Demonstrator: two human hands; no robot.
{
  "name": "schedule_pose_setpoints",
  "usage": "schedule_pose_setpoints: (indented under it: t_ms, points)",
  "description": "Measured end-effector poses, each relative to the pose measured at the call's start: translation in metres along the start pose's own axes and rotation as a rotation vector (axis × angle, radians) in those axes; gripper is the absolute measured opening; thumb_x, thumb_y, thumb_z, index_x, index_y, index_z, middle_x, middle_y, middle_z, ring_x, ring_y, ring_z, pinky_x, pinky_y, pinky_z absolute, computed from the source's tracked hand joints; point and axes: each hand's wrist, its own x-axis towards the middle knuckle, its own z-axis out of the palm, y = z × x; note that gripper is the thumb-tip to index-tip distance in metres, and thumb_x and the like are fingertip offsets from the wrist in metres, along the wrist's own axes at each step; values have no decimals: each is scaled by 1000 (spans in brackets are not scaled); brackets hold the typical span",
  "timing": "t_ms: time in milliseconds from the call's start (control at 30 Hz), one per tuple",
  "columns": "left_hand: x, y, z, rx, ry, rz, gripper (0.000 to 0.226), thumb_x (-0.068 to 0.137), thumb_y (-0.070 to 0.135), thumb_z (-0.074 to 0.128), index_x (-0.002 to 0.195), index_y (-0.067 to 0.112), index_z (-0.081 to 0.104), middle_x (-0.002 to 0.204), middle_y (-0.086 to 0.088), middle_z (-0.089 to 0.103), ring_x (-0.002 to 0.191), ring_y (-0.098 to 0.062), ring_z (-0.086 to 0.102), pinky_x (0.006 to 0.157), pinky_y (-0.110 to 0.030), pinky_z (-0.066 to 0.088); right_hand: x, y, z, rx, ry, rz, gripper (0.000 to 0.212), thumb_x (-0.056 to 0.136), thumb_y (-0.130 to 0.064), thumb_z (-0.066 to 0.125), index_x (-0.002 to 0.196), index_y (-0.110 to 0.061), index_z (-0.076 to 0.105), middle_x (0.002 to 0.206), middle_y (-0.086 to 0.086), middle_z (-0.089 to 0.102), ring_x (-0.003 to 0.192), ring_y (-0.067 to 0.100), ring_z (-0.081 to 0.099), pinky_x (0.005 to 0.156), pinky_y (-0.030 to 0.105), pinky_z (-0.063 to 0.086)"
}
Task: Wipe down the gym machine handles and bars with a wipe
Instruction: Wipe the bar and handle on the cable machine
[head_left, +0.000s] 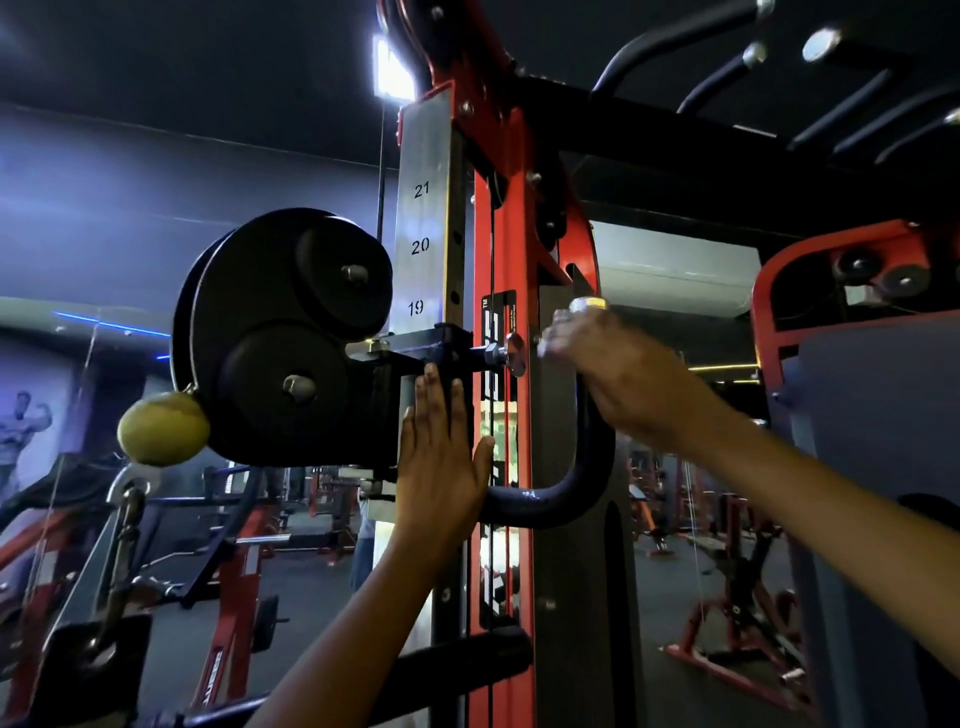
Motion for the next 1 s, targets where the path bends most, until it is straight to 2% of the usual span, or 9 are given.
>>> schedule_pose_setpoints:
  t_ms: [133, 233, 333, 467, 600, 733, 833, 900, 1000]
  points:
    - [1, 0, -1, 1, -17, -13, 73, 102, 45, 25, 146, 17, -26, 151, -7, -38, 143, -20, -29, 119, -35, -13, 1, 12, 9, -13, -27, 75, 39, 89, -10, 34, 117, -4, 60, 129, 16, 56, 133, 29, 39, 113, 39, 21]
    - [1, -1, 1, 0, -9, -5, 72, 102, 46, 24, 147, 17, -24, 151, -7, -38, 144, -21, -27, 119, -36, -11, -48, -33, 16, 53, -81, -61, 38, 81, -12, 34, 101, -5, 65, 109, 14, 65, 114, 27, 57, 114, 36, 24]
    - [1, -1, 2, -16, 10, 3, 71, 102, 46, 25, 147, 18, -22, 152, -7, -36, 144, -21, -27, 119, -36, -10, -63, -42, 17, 139, -25, -158, 28, 83, -4, 42, 100, -4, 64, 98, 11, 65, 101, 20, 58, 113, 32, 20]
    - [1, 0, -1, 3, -17, -13, 70, 102, 45, 25, 146, 17, -23, 150, -6, -39, 143, -21, -27, 121, -37, -8, -12, 1, 15, 191, 230, 189, 34, 90, 1, 49, 124, -1, 54, 126, 18, 54, 126, 27, 45, 111, 31, 32]
    - [0, 1, -2, 12, -21, -18, 71, 103, 45, 25, 149, 16, -20, 150, -6, -38, 142, -20, -28, 120, -37, -7, -31, -19, 37, 429, 240, 355, 56, 96, 5, 38, 147, -12, 25, 156, 0, 15, 145, 13, 11, 113, 29, 28]
    - [0, 1, -1, 21, -6, -2, 68, 103, 45, 24, 145, 16, -22, 152, -9, -34, 144, -22, -25, 120, -37, -8, -97, -77, 49, 654, 340, 452, 49, 96, -6, 31, 145, -5, 27, 154, 7, 25, 139, 18, 30, 109, 21, 33]
    - [0, 0, 0, 25, 4, 1, 67, 103, 44, 23, 145, 16, -21, 150, -8, -36, 142, -21, -27, 119, -35, -9, -71, -77, 33, 807, 525, 794, 43, 95, -1, 38, 138, -6, 42, 135, 9, 51, 91, 8, 63, 67, 4, 47]
    - [0, 0, 0, 18, 3, 3, 67, 103, 44, 23, 146, 17, -21, 151, -8, -36, 142, -20, -28, 117, -34, -12, -26, -53, 16, 910, 528, 1002, 40, 97, -1, 36, 133, -14, 50, 117, 13, 59, 64, 5, 60, 49, 13, 46]
    - [0, -1, 2, 23, -6, 0, 68, 103, 44, 24, 147, 17, -20, 152, -8, -36, 143, -21, -28, 119, -35, -11, 19, -32, -4, 1128, 389, 1151, 39, 99, -4, 29, 121, -20, 57, 112, 19, 59, 82, 32, 59, 74, 44, 52]
